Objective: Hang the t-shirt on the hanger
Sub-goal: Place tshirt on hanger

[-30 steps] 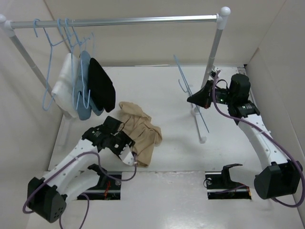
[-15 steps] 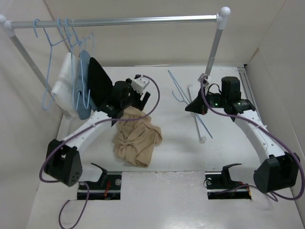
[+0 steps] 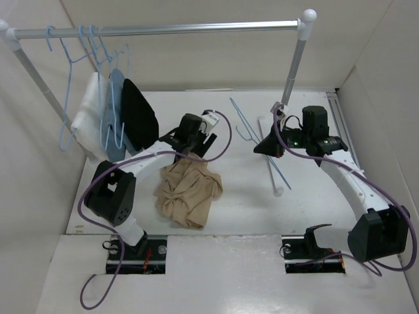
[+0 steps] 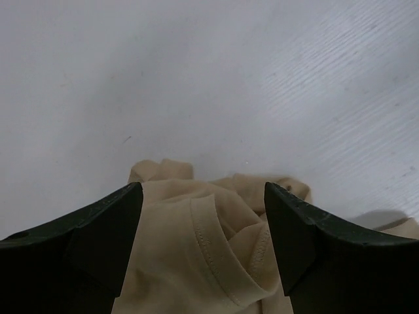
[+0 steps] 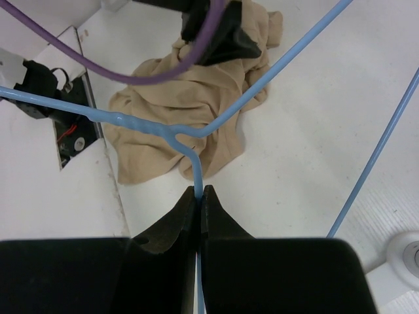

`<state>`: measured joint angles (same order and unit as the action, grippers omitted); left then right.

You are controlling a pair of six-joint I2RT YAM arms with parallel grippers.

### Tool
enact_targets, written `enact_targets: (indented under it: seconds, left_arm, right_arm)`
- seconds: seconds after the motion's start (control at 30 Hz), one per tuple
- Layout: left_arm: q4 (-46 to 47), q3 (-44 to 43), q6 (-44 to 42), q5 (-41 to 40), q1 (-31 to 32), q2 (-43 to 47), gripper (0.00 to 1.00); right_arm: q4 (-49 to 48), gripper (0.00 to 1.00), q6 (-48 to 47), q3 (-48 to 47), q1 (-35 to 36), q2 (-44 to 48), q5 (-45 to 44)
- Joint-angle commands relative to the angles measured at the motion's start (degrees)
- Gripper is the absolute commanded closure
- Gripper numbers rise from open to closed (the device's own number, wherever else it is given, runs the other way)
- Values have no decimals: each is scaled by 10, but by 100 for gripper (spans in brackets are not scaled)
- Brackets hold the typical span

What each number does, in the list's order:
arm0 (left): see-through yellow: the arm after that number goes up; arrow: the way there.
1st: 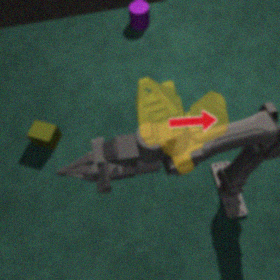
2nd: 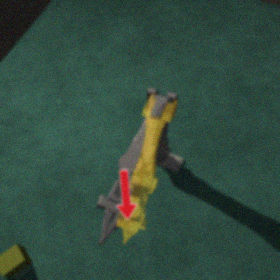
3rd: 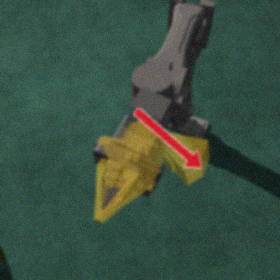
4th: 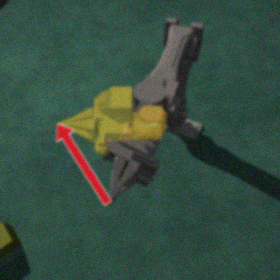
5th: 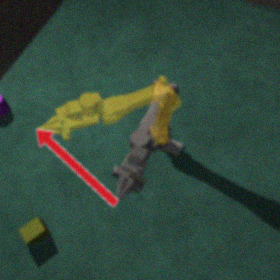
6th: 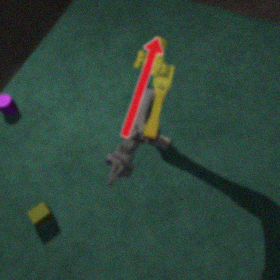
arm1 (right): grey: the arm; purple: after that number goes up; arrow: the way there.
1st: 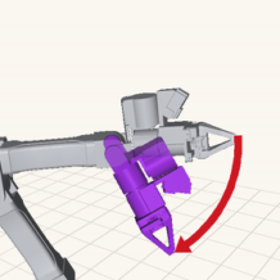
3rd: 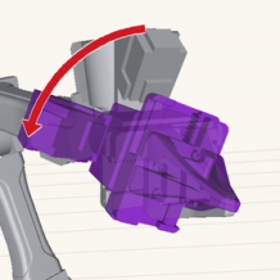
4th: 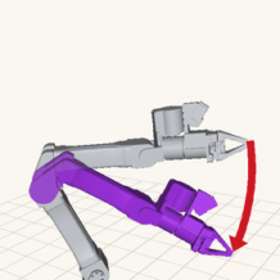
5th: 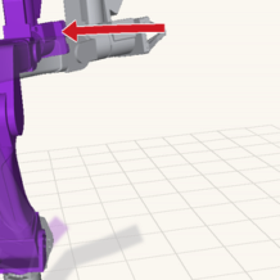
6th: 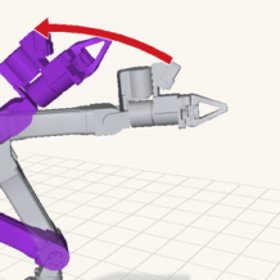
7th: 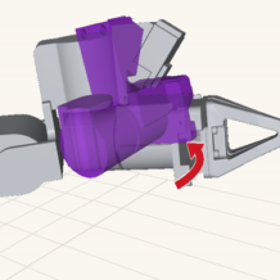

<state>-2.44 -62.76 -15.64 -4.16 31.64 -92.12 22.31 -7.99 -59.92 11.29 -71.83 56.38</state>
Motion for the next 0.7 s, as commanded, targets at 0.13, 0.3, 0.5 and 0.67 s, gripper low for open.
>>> enact_targets:
  seconds: [0.13, 0.3, 0.5, 0.67]
  left_arm:
    - [-57, -13, -58, -92, 4, -24, 35]
    - [-94, -11, -57, -101, 4, -24, 40]
    - [-124, -17, -49, -89, -2, -13, 100]
    - [-170, -67, -30, -62, -2, 18, 100]
  right_arm:
    - [-11, 100, -30, 4, 3, 19, 22]
    - [-1, 100, -37, 9, 3, 38, 16]
    - [13, 100, -42, 9, 3, 49, 16]
    - [91, 100, -104, 4, 9, 49, 52]
